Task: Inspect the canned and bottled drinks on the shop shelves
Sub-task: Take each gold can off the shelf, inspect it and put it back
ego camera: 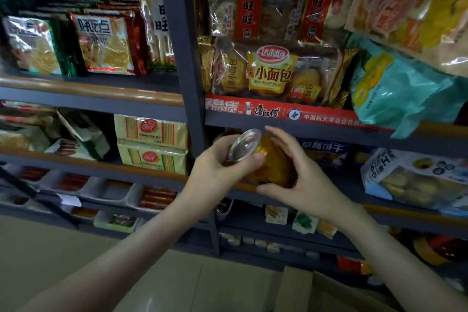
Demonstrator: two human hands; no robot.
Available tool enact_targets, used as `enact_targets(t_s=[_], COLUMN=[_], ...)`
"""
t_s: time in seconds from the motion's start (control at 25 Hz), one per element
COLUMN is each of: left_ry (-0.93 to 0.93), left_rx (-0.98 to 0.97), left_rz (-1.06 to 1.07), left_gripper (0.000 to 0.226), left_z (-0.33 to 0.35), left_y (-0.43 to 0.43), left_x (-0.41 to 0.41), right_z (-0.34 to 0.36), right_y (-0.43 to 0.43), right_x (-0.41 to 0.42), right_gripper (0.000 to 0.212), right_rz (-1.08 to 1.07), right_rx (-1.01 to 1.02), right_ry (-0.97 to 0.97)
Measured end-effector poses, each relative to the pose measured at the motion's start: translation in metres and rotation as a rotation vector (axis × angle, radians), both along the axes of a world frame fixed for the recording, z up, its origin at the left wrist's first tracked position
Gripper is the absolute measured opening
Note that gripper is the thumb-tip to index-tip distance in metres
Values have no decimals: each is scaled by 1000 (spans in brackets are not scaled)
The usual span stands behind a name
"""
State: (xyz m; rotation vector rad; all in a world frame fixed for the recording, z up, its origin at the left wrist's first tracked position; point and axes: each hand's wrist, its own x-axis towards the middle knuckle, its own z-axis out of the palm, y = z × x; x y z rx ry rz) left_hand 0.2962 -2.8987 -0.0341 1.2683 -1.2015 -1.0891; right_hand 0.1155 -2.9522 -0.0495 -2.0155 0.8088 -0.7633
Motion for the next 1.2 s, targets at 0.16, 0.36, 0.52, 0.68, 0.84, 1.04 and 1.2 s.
enact_targets(t_s=[0.16, 0.36, 0.52, 0.68, 0.84, 1.04, 1.2], left_ry=[561, 708, 264, 60, 163, 391, 589], left_rx=[323, 595, 572, 256, 279, 402, 537], left_rz=[-11, -163, -57, -62, -178, -178, -224], left_gripper=[56, 69, 46, 44, 44, 40, 52], left_z=[-7, -19, -30, -31, -25, -26, -27], left_y=[2, 6, -4, 5, 7, 3, 0], left_x=[1, -7, -3, -1, -7, -3, 1], right_z=[-11, -28, -31, -36, -31, -34, -42], right_y=[5, 14, 13, 12, 15, 14, 11], right_x=[-6, 11, 9, 8, 11, 6, -3], right_gripper=[97, 78, 76, 78, 88, 66, 94], right_rz=[127, -36, -120, -126, -65, 17, 39], right_rx=[187, 49, -58, -34, -84, -204, -42], right_ry=[-223, -308, -209, -157, -51, 117, 24])
